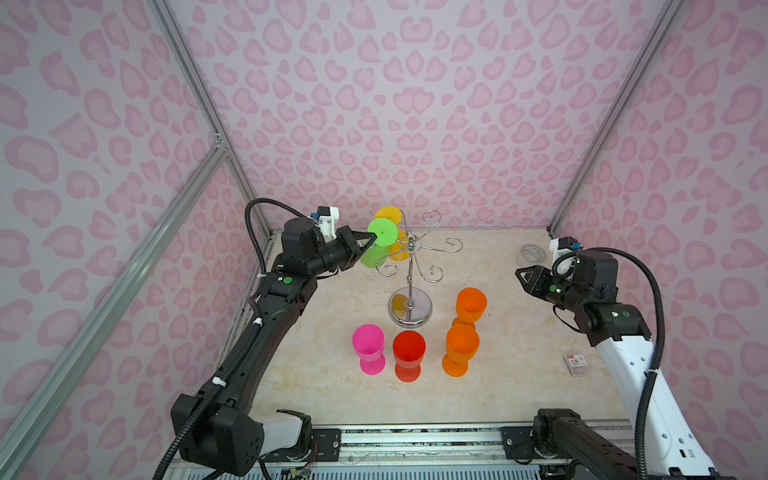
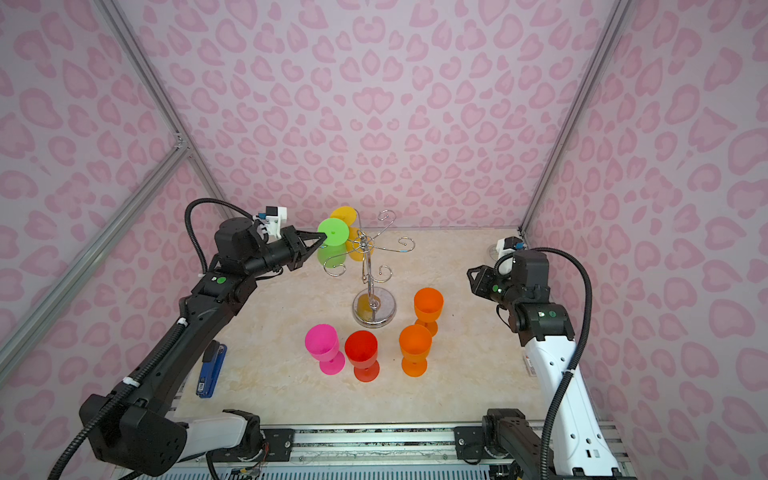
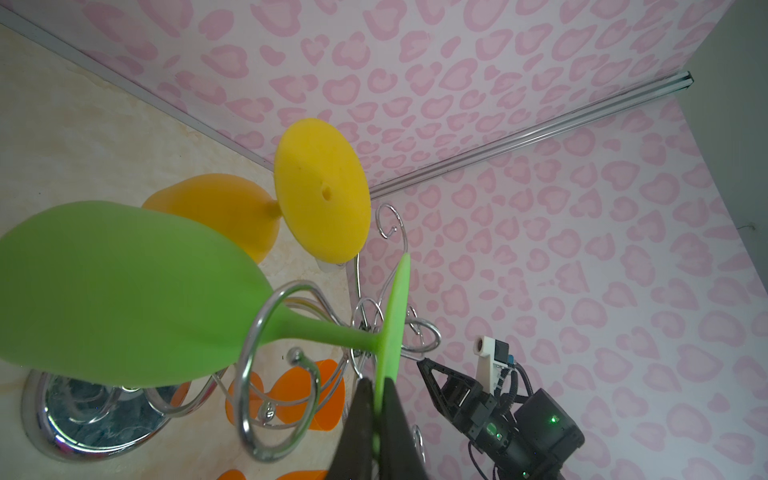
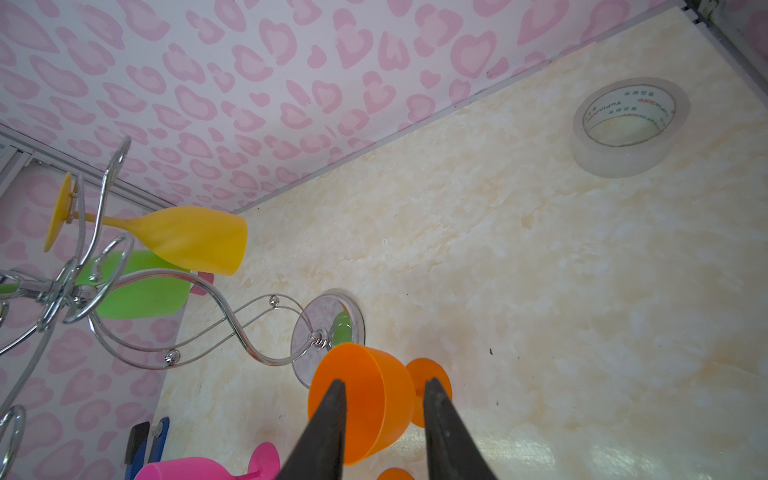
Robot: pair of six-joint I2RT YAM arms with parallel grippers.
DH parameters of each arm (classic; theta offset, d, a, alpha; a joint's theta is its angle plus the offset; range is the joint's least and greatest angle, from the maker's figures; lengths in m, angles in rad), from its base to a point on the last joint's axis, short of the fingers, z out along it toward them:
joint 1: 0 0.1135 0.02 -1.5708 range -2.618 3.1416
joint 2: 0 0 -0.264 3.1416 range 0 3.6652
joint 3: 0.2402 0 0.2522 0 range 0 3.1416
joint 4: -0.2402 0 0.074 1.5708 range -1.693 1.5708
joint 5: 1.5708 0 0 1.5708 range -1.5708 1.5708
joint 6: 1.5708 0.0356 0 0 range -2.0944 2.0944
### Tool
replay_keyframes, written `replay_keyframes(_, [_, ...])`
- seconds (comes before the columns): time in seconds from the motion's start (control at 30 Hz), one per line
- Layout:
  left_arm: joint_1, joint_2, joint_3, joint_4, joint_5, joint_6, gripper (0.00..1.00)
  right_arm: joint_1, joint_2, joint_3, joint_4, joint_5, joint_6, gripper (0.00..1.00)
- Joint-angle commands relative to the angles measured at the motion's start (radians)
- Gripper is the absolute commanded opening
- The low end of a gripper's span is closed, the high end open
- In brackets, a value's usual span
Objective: Take the wine glass off the wine glass rack
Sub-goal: 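Close the left gripper on the green glass's base disc, then lift the green glass off the rack with the left gripper while the right approaches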
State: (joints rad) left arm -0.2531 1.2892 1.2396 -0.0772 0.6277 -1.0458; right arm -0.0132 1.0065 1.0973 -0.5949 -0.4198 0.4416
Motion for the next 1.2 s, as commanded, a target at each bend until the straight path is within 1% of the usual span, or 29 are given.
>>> replay_keyframes(0.0, [-0.004,-0.038,-0.025,0.033,0.000,0.010,0.02,0.000,0.001,-0.008,0.012,-0.007,-0.003,0.33])
replay_keyframes(0.5, [-0.001,-0.154,-0.106,-0.035,0.008,0.008,0.02,0.001,0.003,-0.010,0.021,-0.012,0.003,0.33])
replay_keyframes(0.63, [0.021,-0.209,-0.141,-0.068,0.017,0.002,0.02,0.000,0.007,-0.007,0.027,-0.014,0.006,0.33])
replay_keyframes(0.77, [0.073,-0.286,-0.161,-0.143,0.018,0.015,0.02,0.000,0.014,-0.004,0.046,-0.020,0.011,0.33])
replay_keyframes(0.97, [0.172,-0.388,-0.097,-0.259,0.017,0.051,0.02,0.000,0.029,0.007,0.087,-0.044,0.034,0.33])
replay_keyframes(1.07, [0.184,-0.405,-0.021,-0.289,-0.002,0.074,0.02,0.004,0.036,0.021,0.123,-0.071,0.049,0.33])
replay_keyframes(1.17, [0.184,-0.410,0.041,-0.283,-0.033,0.089,0.02,0.016,0.044,0.047,0.149,-0.079,0.060,0.33])
